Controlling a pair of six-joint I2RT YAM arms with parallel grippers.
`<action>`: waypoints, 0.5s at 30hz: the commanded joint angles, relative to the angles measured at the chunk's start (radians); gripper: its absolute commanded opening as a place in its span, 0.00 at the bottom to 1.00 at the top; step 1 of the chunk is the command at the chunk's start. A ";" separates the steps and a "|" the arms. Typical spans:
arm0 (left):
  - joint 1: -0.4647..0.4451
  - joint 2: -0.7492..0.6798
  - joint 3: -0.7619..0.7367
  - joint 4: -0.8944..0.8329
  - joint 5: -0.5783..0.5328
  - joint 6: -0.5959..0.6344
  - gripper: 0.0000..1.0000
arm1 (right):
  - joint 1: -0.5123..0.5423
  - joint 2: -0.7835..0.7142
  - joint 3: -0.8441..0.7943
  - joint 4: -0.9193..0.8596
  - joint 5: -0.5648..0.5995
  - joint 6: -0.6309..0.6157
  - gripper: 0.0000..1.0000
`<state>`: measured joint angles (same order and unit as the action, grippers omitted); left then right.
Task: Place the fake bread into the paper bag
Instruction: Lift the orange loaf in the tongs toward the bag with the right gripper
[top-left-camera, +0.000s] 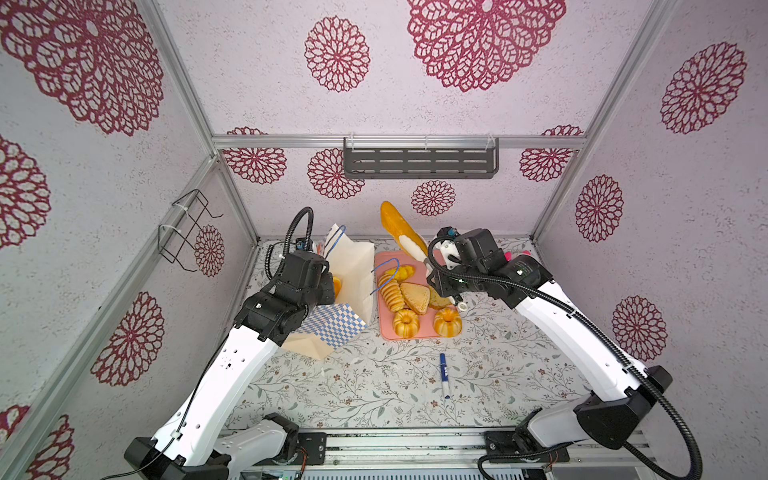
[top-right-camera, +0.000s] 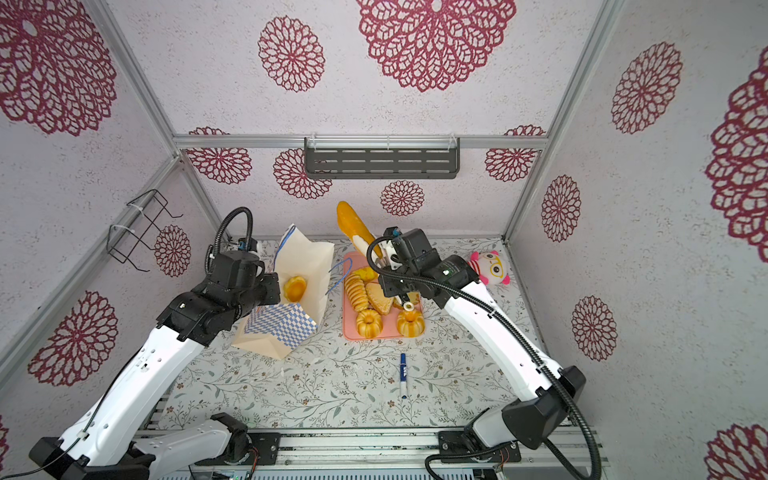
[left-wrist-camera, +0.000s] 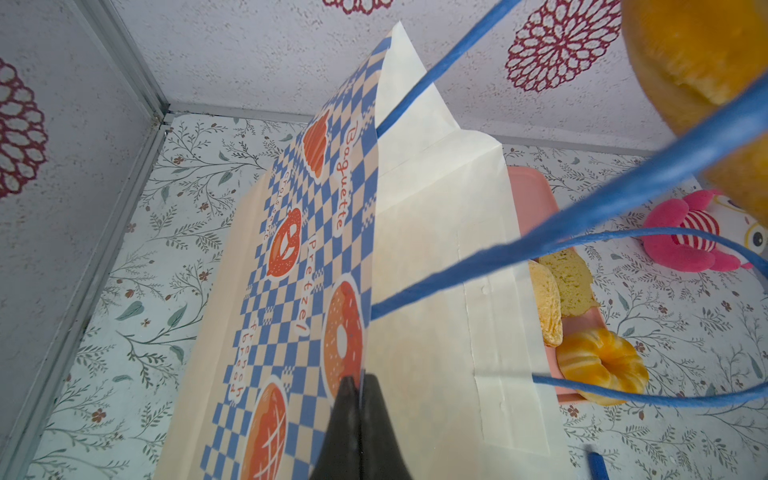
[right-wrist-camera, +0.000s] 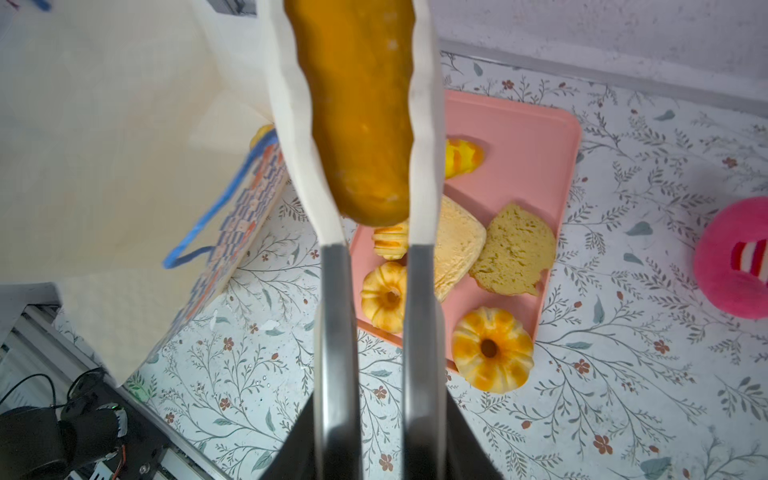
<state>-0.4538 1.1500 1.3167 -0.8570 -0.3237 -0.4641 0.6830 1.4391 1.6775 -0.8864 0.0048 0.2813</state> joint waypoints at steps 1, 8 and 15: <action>-0.007 -0.010 -0.009 0.016 0.000 -0.012 0.00 | 0.061 -0.049 0.096 0.010 0.056 0.001 0.26; -0.008 -0.012 -0.002 0.009 -0.011 -0.015 0.00 | 0.210 0.033 0.202 -0.045 0.073 0.016 0.27; -0.007 -0.015 -0.001 0.001 -0.012 -0.017 0.00 | 0.245 0.008 0.158 -0.053 0.110 0.052 0.27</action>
<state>-0.4538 1.1500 1.3167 -0.8585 -0.3290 -0.4694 0.9264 1.4883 1.8301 -0.9508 0.0620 0.2981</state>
